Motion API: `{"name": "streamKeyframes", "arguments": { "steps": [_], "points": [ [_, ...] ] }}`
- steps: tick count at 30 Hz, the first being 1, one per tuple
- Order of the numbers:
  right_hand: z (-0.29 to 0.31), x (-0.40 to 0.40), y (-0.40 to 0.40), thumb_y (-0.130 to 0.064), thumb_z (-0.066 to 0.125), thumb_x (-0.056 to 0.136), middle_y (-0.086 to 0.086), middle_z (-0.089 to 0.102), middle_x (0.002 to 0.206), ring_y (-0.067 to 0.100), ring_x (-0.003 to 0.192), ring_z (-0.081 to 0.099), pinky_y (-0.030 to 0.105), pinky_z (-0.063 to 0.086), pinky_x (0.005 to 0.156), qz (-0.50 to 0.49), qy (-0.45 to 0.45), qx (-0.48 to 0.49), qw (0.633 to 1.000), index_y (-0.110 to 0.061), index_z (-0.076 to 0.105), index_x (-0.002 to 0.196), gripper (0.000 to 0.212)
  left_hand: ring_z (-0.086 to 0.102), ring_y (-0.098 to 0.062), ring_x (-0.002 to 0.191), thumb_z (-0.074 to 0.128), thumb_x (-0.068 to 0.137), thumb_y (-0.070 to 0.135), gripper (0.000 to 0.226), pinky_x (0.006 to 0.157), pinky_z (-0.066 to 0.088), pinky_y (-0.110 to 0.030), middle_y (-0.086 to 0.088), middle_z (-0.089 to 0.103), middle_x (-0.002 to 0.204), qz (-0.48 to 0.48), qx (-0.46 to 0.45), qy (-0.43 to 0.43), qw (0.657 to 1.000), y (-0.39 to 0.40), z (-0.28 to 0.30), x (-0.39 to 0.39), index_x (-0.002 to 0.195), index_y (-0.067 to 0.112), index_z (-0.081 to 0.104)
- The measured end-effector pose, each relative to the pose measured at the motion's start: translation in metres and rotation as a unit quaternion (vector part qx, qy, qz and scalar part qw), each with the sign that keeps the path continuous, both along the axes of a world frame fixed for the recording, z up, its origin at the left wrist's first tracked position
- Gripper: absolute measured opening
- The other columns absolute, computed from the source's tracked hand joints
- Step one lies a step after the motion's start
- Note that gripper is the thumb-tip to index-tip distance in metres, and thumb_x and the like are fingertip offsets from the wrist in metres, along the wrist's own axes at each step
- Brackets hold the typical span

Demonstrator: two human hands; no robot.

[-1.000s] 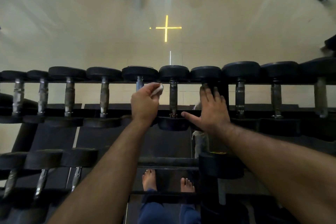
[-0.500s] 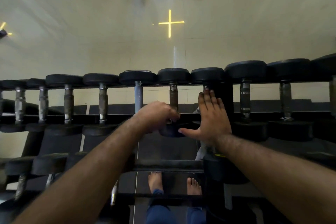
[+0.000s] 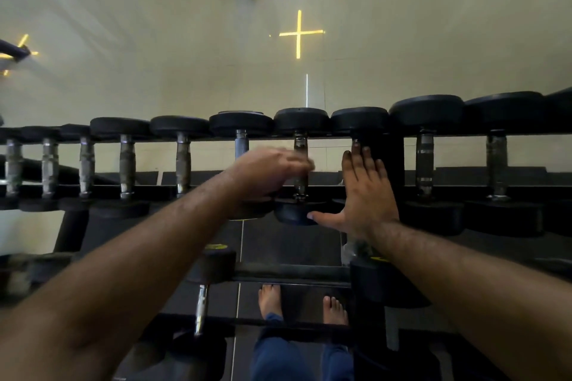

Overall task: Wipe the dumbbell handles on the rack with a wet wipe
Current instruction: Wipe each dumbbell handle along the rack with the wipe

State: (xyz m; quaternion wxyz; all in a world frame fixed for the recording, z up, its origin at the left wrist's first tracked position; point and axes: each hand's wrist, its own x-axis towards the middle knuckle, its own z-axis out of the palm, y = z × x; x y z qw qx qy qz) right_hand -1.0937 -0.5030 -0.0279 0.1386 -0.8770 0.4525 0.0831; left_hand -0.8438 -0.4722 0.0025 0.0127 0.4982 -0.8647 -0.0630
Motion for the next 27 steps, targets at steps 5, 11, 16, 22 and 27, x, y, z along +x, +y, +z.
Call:
{"name": "streamKeyframes", "arguments": {
  "steps": [5,11,16,22,27],
  "points": [
    [0.0,0.0,0.0,-0.11,0.033,0.063,0.014,-0.015,0.179,0.03,0.165,-0.018,0.051,-0.003,0.134,-0.005,-0.003,-0.002,1.0,-0.007,0.0,0.171,0.153,0.066,-0.021,0.124,0.074,0.092,0.018,0.037,0.104,0.057,-0.041,-0.001,0.073,0.129,0.012,0.025,-0.083,0.996,-0.01,-0.017,-0.033,0.128,0.021,0.071],
    [0.0,0.0,0.0,-0.11,0.032,0.062,0.014,-0.016,0.179,0.031,0.165,-0.018,0.052,-0.002,0.135,-0.001,-0.005,-0.007,1.0,-0.007,-0.002,0.171,0.154,0.072,-0.013,0.105,0.069,0.092,0.008,0.04,0.091,0.059,-0.034,0.011,0.077,0.116,0.118,0.125,0.053,0.984,0.009,0.008,-0.019,0.124,0.033,0.074],
    [-0.001,0.001,0.001,-0.111,0.033,0.063,0.016,-0.01,0.179,0.032,0.166,-0.013,0.053,0.002,0.135,-0.003,-0.004,-0.019,1.0,-0.005,0.005,0.171,0.154,0.075,-0.016,0.104,0.057,0.097,0.0,0.041,0.093,0.061,-0.036,0.003,0.079,0.115,0.433,-0.089,0.251,0.861,0.01,-0.004,-0.037,0.125,0.022,0.077],
    [-0.002,0.0,0.0,-0.112,0.032,0.064,0.018,-0.006,0.179,0.033,0.166,-0.01,0.053,0.001,0.135,0.004,-0.005,-0.018,1.0,-0.003,0.008,0.171,0.154,0.073,-0.019,0.093,0.06,0.095,0.006,0.036,0.091,0.06,-0.034,-0.001,0.081,0.105,0.483,0.01,0.232,0.844,0.032,-0.004,-0.081,0.119,0.025,0.08],
    [0.002,0.001,0.0,-0.114,0.029,0.062,0.017,-0.01,0.179,0.033,0.165,-0.013,0.052,0.0,0.135,0.006,0.011,-0.015,1.0,-0.004,0.002,0.171,0.157,0.073,-0.005,0.094,0.066,0.088,0.005,0.034,0.096,0.059,-0.028,0.013,0.08,0.097,0.474,0.266,0.292,0.787,0.05,0.023,-0.051,0.101,0.03,0.085]
  ]
}}
